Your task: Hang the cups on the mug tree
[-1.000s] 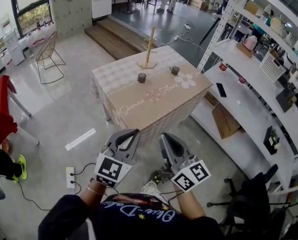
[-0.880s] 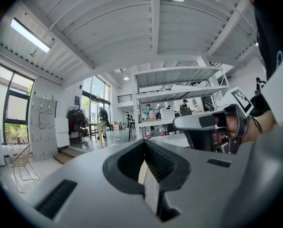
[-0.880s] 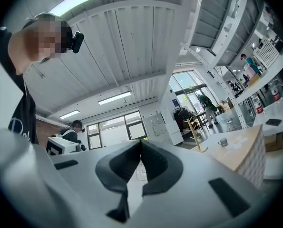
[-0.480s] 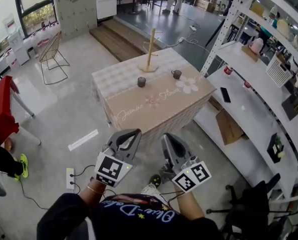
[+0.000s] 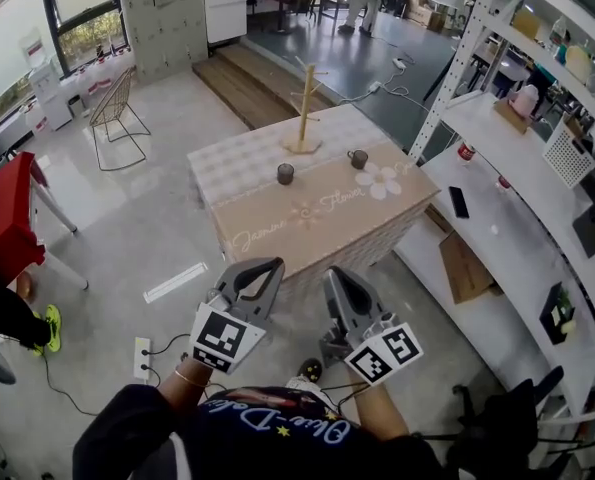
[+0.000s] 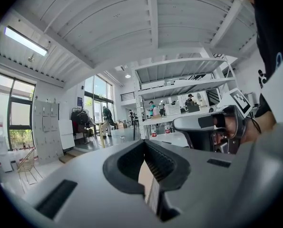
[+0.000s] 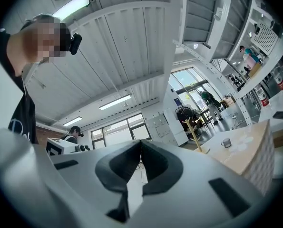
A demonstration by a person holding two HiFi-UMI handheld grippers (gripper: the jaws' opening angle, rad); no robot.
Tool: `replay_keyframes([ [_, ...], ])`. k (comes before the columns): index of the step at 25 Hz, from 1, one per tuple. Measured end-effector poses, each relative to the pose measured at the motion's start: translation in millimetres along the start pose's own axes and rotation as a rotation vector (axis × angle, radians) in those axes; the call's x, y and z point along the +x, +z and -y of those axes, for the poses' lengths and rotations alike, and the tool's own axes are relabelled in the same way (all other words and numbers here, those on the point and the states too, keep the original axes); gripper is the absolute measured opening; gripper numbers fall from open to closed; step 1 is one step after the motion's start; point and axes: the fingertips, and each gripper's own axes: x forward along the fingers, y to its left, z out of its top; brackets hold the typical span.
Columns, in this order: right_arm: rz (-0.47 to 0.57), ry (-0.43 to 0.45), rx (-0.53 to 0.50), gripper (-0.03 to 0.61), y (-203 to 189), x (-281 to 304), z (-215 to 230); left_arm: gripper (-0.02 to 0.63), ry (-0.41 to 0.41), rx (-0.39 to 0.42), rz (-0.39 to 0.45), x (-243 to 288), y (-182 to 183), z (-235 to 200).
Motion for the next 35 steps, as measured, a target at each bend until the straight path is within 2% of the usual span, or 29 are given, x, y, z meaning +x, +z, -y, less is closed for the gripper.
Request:
replay_keyframes([
  [4,-0.003,0.019,0.006,0.009,3.8,3.5,11.1,0.008,0.019,0.018,-0.005,12.5,1.5,-3.5],
  [9,-0.010,0.026,0.005,0.009,8.9,4.6,24.3,0.008,0.033,0.000,-0.004,25.6,4.0,-5.2],
  [19,-0.003,0.011,0.002,0.009,24.3,-1.9,62.4,0.008,-0.012,0.015,0.014,68.6,12.1,11.2],
  [35,-0.026,0.031,0.016,0.009,38.5,2.2,119.2,0.008,0.006,-0.008,-0.006,126.8,10.1,17.5],
])
